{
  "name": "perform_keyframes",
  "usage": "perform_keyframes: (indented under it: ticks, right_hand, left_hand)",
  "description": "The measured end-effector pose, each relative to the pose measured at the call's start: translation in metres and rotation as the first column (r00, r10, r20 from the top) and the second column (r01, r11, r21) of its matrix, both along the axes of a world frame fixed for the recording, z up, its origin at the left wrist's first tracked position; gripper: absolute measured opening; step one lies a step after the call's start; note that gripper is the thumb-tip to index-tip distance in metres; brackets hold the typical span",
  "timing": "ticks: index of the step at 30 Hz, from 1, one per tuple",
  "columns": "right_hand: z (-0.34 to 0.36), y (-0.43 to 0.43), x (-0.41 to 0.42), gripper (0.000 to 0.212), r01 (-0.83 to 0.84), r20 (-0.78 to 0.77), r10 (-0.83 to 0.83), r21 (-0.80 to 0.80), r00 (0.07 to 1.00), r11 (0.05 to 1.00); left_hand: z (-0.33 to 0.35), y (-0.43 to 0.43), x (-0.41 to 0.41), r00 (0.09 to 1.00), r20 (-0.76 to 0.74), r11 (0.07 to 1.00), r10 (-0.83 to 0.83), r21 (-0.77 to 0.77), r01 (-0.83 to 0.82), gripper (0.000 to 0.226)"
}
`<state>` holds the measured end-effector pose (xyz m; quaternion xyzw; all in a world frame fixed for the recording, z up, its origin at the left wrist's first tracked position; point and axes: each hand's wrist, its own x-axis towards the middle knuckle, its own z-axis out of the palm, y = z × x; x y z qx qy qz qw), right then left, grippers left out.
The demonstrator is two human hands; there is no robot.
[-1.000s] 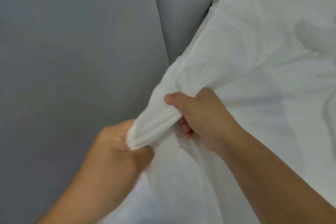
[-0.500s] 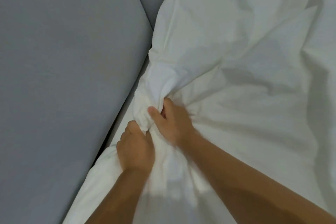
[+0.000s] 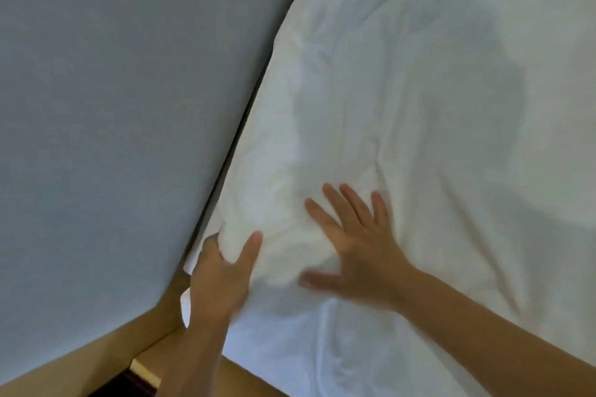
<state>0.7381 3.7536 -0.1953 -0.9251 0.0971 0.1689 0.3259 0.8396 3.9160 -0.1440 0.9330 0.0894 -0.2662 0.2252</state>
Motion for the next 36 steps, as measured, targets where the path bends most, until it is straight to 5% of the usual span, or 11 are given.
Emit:
perform_keyframes:
  ticks: [3, 6, 8, 10, 12, 17, 20, 24, 27, 29, 36]
  right_hand:
    - [0.018, 0.022, -0.027, 0.100, -0.060, -0.019, 0.059, -0.041, 0.998, 0.997]
    - [0.040, 0.043, -0.036, 0.080, 0.064, 0.302, -0.073, 0.037, 0.951, 0.997]
    - [0.037, 0.049, -0.025, 0.067, 0.075, 0.419, -0.072, 0.009, 0.905, 0.997]
    - [0.026, 0.049, -0.013, 0.063, 0.034, 0.257, 0.005, -0.147, 0.966, 0.989]
    - [0.006, 0.046, -0.014, 0.064, -0.052, 0.048, 0.064, -0.213, 0.997, 0.976]
    - [0.001, 0.040, -0.105, 0.060, 0.248, 0.084, -0.235, -0.198, 0.968, 0.948]
    - [0.014, 0.020, -0.183, 0.061, 0.519, 0.060, -0.527, -0.294, 0.848, 0.803]
    - [0.028, -0.008, -0.253, 0.070, 0.754, 0.067, -0.800, -0.387, 0.597, 0.531]
    - [0.024, -0.024, -0.298, 0.090, 0.892, -0.045, -0.968, -0.380, 0.246, 0.244]
    - [0.017, -0.028, -0.317, 0.095, 0.903, -0.122, -0.986, -0.402, 0.114, 0.154]
    - [0.003, -0.057, -0.318, 0.037, 0.837, -0.100, -0.943, -0.438, 0.317, 0.328]
  left_hand:
    - [0.022, 0.017, -0.025, 0.990, 0.112, 0.986, -0.089, -0.131, 0.104, 0.026]
    - [0.058, 0.036, 0.006, 0.888, 0.424, 0.964, -0.181, -0.103, 0.245, 0.019]
    - [0.048, 0.044, 0.030, 0.850, 0.439, 0.953, -0.291, 0.052, 0.299, 0.031]
    - [0.009, 0.030, 0.037, 0.814, 0.369, 0.886, -0.448, 0.302, 0.351, 0.039]
    - [-0.024, -0.001, 0.021, 0.898, 0.264, 0.901, -0.352, 0.356, 0.248, 0.048]
    - [-0.035, -0.027, -0.021, 0.899, 0.371, 0.937, -0.235, 0.332, 0.107, 0.060]
    - [-0.020, -0.045, -0.087, 0.859, 0.347, 0.926, -0.377, 0.142, 0.349, 0.076]
    - [-0.012, -0.088, -0.220, 0.657, 0.051, 0.647, -0.752, -0.136, 0.750, 0.084]
    - [-0.030, -0.108, -0.284, 0.425, -0.050, 0.427, -0.904, -0.084, 0.900, 0.094]
    - [-0.043, -0.111, -0.297, 0.320, -0.098, 0.321, -0.942, 0.004, 0.947, 0.098]
    - [-0.054, -0.116, -0.315, 0.297, -0.084, 0.275, -0.951, 0.206, 0.939, 0.075]
